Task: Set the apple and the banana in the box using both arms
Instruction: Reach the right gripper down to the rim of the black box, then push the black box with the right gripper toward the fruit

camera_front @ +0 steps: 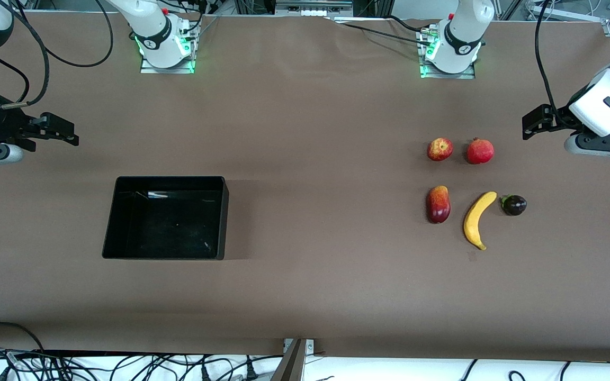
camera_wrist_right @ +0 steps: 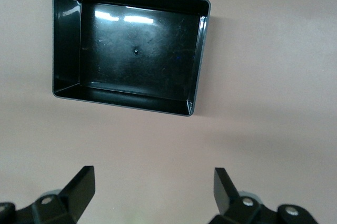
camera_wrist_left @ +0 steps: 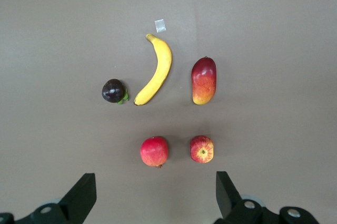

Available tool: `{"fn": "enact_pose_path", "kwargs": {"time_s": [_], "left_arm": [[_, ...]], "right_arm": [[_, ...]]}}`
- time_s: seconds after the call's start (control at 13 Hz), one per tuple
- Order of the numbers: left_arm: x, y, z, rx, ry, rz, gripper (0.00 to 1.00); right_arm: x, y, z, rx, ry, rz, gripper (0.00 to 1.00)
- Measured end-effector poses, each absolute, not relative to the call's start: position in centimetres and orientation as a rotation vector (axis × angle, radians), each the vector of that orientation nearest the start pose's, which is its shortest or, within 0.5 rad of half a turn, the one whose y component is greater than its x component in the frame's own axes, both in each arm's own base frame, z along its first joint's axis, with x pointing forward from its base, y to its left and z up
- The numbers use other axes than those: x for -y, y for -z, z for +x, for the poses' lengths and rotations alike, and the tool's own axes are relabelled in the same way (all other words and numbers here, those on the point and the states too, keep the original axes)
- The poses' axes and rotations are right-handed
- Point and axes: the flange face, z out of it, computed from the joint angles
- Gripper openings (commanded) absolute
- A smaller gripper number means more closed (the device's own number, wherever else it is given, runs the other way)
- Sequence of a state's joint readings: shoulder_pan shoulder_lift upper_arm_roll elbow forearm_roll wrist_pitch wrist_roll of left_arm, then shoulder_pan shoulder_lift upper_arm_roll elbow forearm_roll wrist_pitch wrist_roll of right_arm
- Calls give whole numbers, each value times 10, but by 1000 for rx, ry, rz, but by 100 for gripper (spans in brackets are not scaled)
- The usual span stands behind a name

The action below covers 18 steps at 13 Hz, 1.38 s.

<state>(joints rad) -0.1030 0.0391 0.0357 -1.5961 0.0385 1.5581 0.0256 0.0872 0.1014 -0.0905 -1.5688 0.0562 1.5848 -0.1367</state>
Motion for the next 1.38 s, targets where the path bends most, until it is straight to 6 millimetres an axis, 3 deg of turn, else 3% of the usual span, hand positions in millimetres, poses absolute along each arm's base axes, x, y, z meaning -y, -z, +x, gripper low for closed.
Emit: {"fn": "enact_pose_path", "kwargs": {"time_s": [0.46,0.62,0.77,1.0,1.15,1.38], "left_arm": [[34,-587,564,-146,-123,-3094,100],[34,-587,564,-146,-124,-3094,100],[34,-587,564,-145,-123,-3094,100],[33,-587,565,-142,-122,-3094,100],[33,-586,565,-141,-125,-3094,100],[33,-585,566,-141,-129,-3094,100]], "right_arm": [[-6,-567,584,200,-132,-3081,100],[-7,-549,590,199,-175,-3083,100],[-7,-504,607,191,-196,-3088,100],[-4,-409,625,175,-199,-3101,100],[1,-354,625,159,-166,-3114,100],[11,-294,618,131,-129,-3130,100]]}}
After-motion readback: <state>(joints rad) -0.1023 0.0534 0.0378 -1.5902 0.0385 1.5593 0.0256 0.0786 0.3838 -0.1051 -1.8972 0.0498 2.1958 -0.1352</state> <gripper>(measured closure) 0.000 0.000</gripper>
